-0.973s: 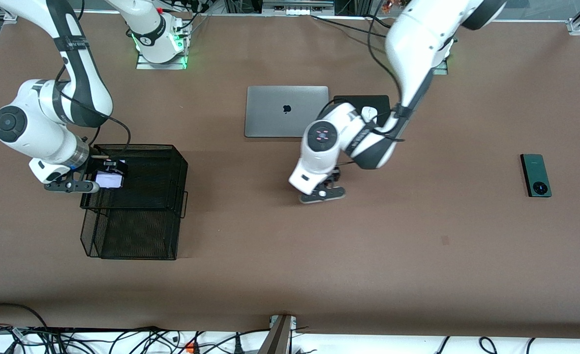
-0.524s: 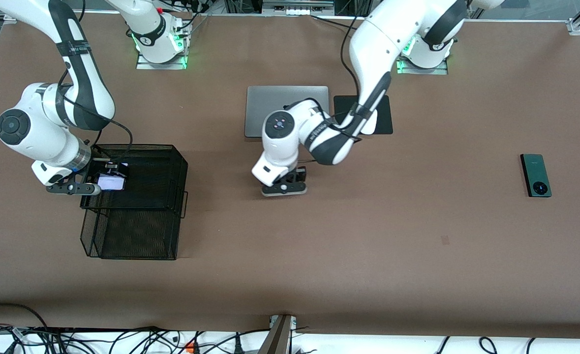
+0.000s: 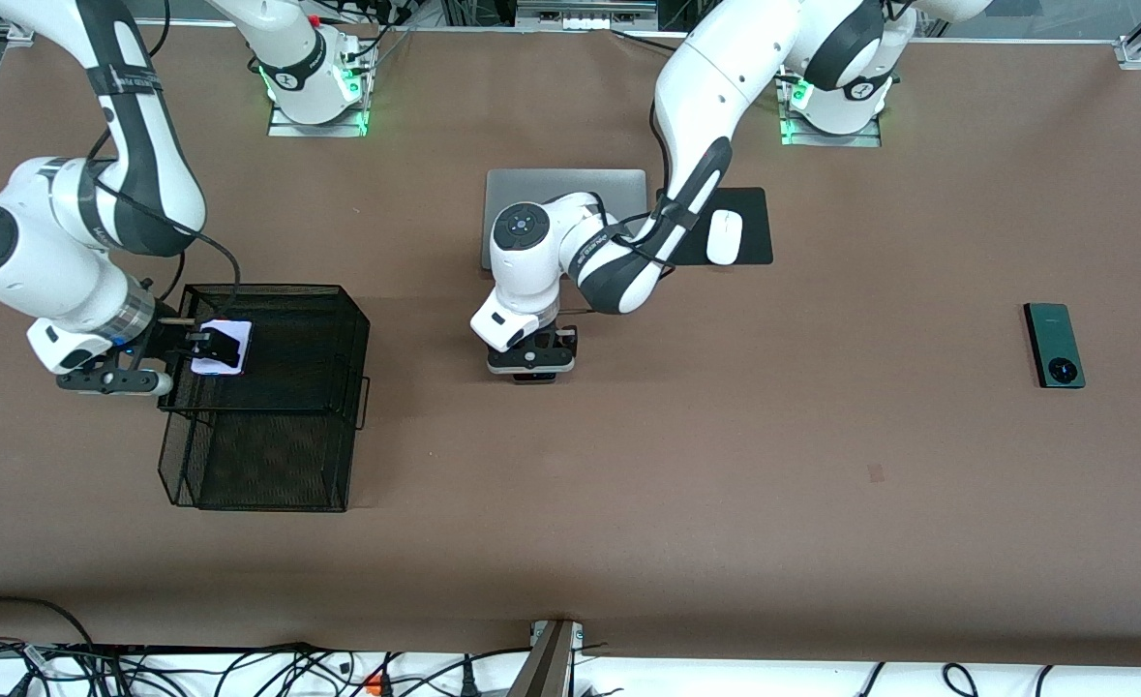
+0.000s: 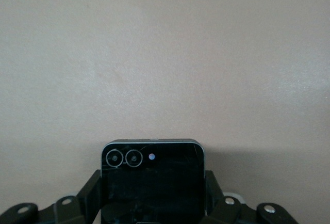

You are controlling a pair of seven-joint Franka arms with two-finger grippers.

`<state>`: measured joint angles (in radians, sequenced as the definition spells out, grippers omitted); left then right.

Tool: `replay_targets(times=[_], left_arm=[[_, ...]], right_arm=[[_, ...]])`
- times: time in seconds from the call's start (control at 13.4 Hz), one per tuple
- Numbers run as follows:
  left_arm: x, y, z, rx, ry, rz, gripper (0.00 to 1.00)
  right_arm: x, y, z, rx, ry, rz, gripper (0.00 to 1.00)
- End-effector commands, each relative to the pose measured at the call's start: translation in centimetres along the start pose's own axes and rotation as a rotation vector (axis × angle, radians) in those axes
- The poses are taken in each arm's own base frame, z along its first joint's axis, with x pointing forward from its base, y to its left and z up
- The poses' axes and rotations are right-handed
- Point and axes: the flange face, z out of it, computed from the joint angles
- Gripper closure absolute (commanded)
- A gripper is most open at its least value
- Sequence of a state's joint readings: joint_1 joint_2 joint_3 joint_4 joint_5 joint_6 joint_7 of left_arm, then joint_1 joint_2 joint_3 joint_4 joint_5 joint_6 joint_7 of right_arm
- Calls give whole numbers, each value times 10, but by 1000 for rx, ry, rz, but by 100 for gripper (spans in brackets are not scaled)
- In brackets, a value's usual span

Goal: Place phones with both arms

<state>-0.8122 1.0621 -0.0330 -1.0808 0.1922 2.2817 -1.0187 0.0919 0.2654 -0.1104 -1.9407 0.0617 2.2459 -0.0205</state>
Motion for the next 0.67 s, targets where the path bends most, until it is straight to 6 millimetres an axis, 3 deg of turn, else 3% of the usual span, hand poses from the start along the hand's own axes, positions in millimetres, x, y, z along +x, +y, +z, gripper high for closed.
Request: replay_targets(times=[0.0,0.07,0.15,0.22,0.3,0.52,0.6], left_arm=[[4,8,-6,-4,41,-10,85],[2,7,-1,1,37,-9,81],[3,7,-2,-2,41,-10,61],[4,8,-2,-11,46,-11,28],[8,6,-3,-15,57,-15,0],[21,1,-14,-12,81,-34,0],[26,-1,-26,-13,85,-39,0]], right_arm=[[4,-4,-15,19,0,-7,0],[6,-5,-18,20,6,-10,0],[8,-8,-23,19,17,-16,0],[10,-9,-23,20,20,-17,0],[12,-12,-27,21,26,-21,0],[24,-29,-52,24,-1,-1,1],[30,-35,-57,19,-28,19,1]])
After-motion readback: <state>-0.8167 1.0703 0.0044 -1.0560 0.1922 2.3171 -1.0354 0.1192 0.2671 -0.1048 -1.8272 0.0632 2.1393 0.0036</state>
